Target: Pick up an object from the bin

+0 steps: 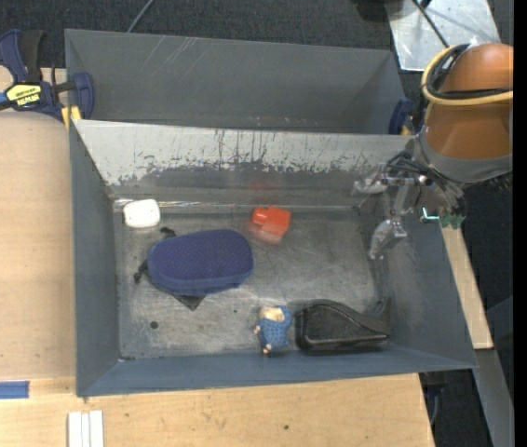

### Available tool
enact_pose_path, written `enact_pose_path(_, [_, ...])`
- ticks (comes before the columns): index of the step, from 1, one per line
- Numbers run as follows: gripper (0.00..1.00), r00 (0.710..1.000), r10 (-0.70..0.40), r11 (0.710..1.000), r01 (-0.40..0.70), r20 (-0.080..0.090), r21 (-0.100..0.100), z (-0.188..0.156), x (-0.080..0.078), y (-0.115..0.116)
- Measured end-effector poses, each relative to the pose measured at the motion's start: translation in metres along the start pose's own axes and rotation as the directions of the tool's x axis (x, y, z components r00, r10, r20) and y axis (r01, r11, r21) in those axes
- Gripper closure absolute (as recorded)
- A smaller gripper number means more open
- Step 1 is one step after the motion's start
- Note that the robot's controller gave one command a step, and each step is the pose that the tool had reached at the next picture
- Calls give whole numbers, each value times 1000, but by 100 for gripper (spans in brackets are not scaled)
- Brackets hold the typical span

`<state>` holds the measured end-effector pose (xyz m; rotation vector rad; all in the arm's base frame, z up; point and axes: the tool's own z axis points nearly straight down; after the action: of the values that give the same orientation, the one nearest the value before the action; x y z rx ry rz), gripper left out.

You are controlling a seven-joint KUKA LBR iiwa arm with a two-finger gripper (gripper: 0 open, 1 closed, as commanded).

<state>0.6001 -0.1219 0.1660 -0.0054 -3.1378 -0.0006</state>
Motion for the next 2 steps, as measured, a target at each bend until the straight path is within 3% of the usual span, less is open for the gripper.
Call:
enact_pose_path(1, [0, 996, -91, 996, 91, 11, 1, 0, -24, 39])
enact_pose_path(2, [0, 991, -134, 991, 134, 9, -3, -4, -24, 135])
